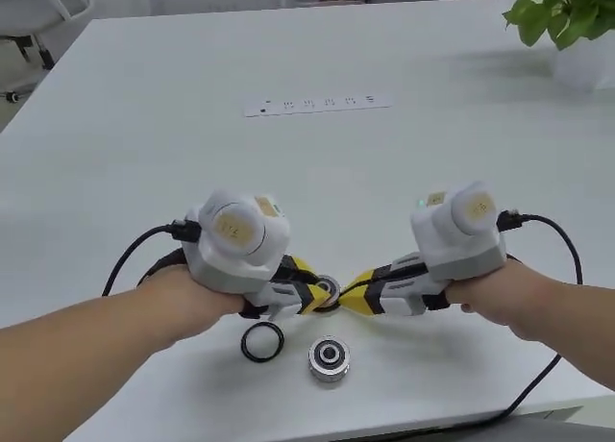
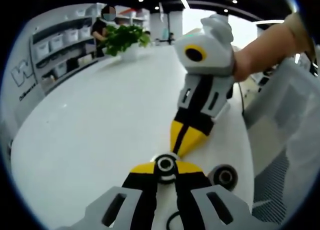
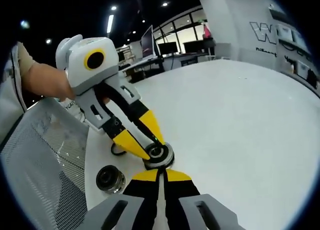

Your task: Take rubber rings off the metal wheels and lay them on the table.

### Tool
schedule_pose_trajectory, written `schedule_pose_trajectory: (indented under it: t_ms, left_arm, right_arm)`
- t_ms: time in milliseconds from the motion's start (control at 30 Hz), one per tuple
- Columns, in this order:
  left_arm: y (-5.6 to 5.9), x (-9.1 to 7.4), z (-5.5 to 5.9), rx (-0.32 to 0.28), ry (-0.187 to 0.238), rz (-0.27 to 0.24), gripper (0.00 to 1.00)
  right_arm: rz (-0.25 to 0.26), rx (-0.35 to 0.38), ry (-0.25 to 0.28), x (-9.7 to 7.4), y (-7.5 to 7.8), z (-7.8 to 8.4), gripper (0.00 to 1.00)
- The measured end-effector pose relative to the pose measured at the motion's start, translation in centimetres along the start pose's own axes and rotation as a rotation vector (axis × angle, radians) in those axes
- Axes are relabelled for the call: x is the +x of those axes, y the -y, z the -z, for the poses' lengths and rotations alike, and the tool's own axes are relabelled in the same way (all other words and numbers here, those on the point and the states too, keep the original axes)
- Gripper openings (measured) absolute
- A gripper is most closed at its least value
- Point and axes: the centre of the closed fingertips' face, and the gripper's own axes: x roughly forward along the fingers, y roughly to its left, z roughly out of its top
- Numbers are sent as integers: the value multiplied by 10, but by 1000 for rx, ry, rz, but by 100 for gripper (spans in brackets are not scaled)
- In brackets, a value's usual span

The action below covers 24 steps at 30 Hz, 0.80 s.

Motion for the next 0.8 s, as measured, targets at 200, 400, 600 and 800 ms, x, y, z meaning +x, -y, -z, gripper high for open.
schedule_pose_trajectory:
  t_ms: [200,400,600,800]
  left_arm:
    - [0,0,0,3,-1,-8,14]
    - [0,0,2,0,-5,-20,13]
    - [2,-1,3,-2,-11,-30,13]
    - [2,-1,4,2,-21,-37,13]
  right_arm:
    - [6,57,13,-3,1,0,0]
    - [9,141,44,-6,2,-3,0]
    - [8,230,100,-8,4,-10,0]
    - [8,244,105,-8,3,-10,0]
